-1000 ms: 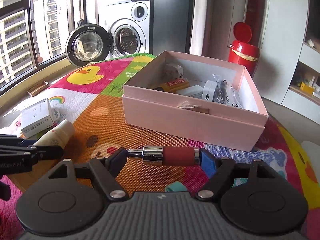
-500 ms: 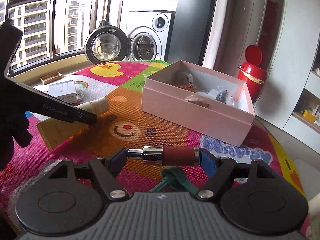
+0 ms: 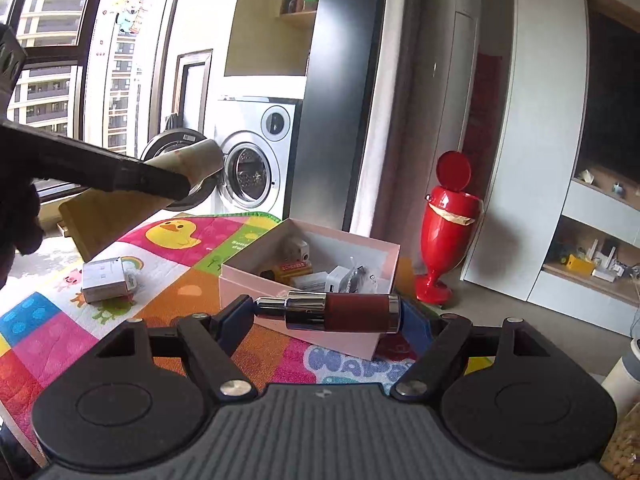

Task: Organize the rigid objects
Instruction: 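Carry the vial and cream tube into the pink box and open both grippers, then grasp the white USB-C cable box with the left gripper while the right reaches toward the green crank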

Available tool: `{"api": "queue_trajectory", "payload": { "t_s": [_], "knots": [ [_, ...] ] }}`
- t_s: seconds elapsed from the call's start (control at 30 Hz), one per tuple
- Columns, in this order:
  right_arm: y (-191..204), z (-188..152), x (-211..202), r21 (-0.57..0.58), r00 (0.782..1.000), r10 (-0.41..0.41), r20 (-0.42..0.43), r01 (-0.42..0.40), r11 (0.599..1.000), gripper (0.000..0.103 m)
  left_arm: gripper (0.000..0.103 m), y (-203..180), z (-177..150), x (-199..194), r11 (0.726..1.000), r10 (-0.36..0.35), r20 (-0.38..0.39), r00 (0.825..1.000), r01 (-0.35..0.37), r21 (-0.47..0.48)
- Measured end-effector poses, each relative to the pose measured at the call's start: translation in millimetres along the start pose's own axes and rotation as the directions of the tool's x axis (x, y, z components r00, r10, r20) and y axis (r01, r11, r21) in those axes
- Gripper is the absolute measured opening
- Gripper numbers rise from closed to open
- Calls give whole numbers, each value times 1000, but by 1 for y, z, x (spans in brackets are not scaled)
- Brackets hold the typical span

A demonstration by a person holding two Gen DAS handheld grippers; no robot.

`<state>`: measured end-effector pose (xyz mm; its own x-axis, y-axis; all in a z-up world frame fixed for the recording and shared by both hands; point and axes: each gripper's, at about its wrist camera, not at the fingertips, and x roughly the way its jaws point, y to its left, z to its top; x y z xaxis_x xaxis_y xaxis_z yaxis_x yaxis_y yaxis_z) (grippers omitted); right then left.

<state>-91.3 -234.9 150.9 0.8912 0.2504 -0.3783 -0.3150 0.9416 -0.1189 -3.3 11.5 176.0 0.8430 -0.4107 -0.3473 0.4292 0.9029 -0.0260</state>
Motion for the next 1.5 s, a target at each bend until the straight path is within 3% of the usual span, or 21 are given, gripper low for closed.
{"api": "queue_trajectory", "payload": {
  "t_s": [0.17,0.23,0.33,0.57,0.73,0.83,0.93,1.0,1.07,1.2,1.33,1.43,1.5],
  "knots": [
    [-5,-1,-2,-4,1000,-14,-3,14,1000,78,33,11,43,80,999,-10,-39,999,9,-35],
    [-7,-4,2,-4,999,-29,-20,28,1000,78,30,21,40,107,996,33,-46,998,-37,-85],
    [-11,-11,4,8,999,-40,-36,41,999,78,31,37,20,119,989,-13,-87,996,0,-146],
    [-28,-16,35,87,992,-27,-127,38,996,78,31,44,-60,68,982,-50,-162,986,18,-190],
    [-33,20,64,120,995,14,-100,-2,993,78,31,37,-119,24,980,-91,-230,969,47,-191],
    [-40,62,97,171,995,44,-90,-28,985,78,31,39,-147,15,984,-43,-296,954,-10,-175],
    [-44,95,139,190,989,83,-120,-59,980,79,31,44,-158,6,984,-14,-325,946,-45,-174],
    [-39,104,159,157,987,53,-155,-28,987,80,31,48,-160,-5,984,-6,-319,948,-52,-172],
    [-35,103,173,138,980,-2,-199,30,990,80,31,50,-159,-15,985,15,-306,952,-67,-161],
    [-36,72,169,222,962,73,-264,-13,975,80,31,64,-155,-30,977,70,-273,960,-121,-173],
    [-20,25,138,143,958,28,-285,14,990,80,31,91,-144,-44,950,170,-203,964,-215,-225],
    [-9,-2,117,87,959,-2,-282,27,996,80,31,123,-139,-52,901,251,-167,954,-293,-320],
    [-3,-20,102,78,961,-2,-276,24,997,80,31,150,-140,-52,849,313,-173,934,-357,-390]
  ]
}}
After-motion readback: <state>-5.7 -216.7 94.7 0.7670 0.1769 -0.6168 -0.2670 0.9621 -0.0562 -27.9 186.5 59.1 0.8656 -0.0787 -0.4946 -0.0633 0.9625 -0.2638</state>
